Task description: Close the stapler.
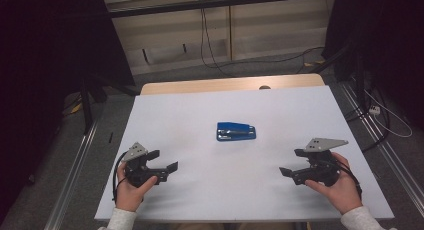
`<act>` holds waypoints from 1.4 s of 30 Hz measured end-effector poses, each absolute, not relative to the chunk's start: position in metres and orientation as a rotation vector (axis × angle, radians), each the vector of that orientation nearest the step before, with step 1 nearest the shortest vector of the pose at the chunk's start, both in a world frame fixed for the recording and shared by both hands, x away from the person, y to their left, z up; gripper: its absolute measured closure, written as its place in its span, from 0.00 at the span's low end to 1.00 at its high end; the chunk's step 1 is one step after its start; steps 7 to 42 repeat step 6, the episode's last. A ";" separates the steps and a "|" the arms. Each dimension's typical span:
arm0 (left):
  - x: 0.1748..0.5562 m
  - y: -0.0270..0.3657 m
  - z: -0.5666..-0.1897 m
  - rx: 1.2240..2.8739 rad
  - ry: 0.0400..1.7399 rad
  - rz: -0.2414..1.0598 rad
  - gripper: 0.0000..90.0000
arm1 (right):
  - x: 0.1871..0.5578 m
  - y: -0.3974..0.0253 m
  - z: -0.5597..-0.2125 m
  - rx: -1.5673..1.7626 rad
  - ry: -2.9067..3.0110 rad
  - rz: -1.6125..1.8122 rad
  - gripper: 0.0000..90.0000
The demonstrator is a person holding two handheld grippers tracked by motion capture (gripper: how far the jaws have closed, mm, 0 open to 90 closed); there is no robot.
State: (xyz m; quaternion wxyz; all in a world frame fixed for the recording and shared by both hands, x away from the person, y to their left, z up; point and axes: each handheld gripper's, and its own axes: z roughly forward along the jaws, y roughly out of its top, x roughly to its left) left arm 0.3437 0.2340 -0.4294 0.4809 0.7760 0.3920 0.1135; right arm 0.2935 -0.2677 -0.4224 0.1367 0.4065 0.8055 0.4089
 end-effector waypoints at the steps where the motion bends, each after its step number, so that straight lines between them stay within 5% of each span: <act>1: 0.343 0.235 -0.430 1.910 0.952 0.283 0.09 | 0.294 -0.268 -0.422 1.178 2.331 1.183 0.15; 42: 0.341 0.233 -0.431 1.915 0.929 0.263 0.09 | 0.297 -0.269 -0.424 1.179 2.339 1.178 0.15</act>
